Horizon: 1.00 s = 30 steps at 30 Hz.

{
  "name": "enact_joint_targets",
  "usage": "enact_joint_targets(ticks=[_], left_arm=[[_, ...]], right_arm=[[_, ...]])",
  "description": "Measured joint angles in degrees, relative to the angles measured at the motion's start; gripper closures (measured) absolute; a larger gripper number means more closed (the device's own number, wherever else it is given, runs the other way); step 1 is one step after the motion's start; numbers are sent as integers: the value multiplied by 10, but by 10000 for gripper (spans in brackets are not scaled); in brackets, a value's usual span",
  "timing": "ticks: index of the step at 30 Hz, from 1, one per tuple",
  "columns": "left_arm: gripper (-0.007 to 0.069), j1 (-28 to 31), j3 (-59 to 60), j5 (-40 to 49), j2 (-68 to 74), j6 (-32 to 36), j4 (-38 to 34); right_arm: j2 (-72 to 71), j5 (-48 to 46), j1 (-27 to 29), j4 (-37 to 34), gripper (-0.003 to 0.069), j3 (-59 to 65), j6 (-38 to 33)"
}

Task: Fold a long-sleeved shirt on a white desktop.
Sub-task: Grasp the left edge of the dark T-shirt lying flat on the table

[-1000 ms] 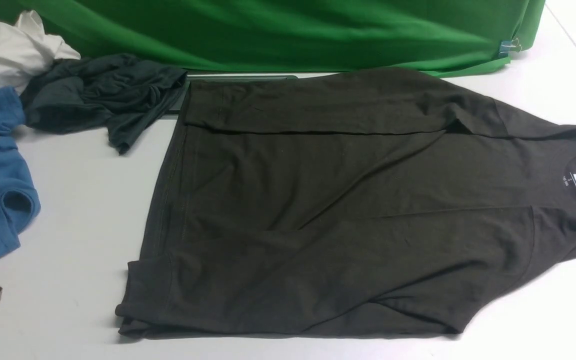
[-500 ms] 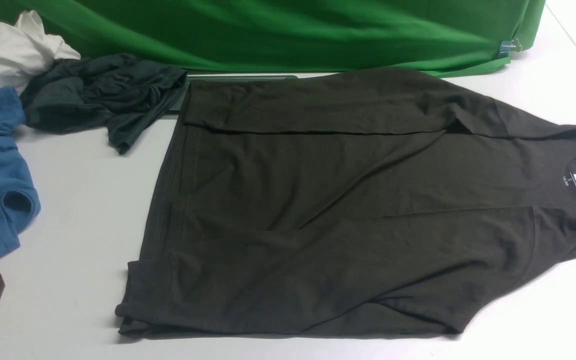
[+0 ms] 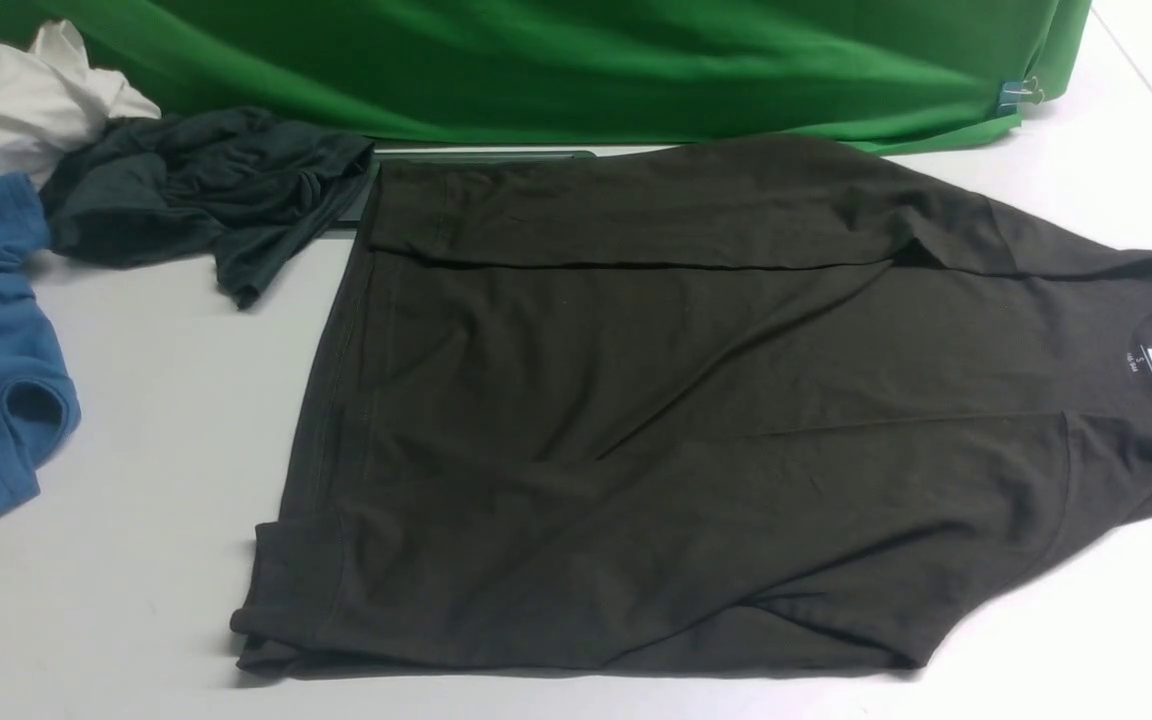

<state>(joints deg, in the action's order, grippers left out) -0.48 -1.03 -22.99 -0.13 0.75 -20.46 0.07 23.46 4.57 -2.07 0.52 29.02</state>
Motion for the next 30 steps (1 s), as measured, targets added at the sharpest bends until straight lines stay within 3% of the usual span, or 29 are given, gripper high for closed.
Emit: enact_joint_targets(ticks=[3,8,12,15,20,30], left_arm=[[605,0,-64,28,12,-38,-4],[605,0,-209,133,98,-47,8],[605,0,-344,274,202,-51,11],[605,0,-469,463,316,-51,13],[605,0,-523,547,411,-40,41],[605,0,-535,642,514,9,71]], right_arm=[[22,-4,0,-1,419,-58,4],[93,-77,0,-2,419,-227,-6],[179,-209,0,-2,419,-383,-41],[263,-341,0,-2,419,-493,-105],[323,-420,-3,-1,419,-535,-172],[378,-542,-99,0,419,-483,-226]])
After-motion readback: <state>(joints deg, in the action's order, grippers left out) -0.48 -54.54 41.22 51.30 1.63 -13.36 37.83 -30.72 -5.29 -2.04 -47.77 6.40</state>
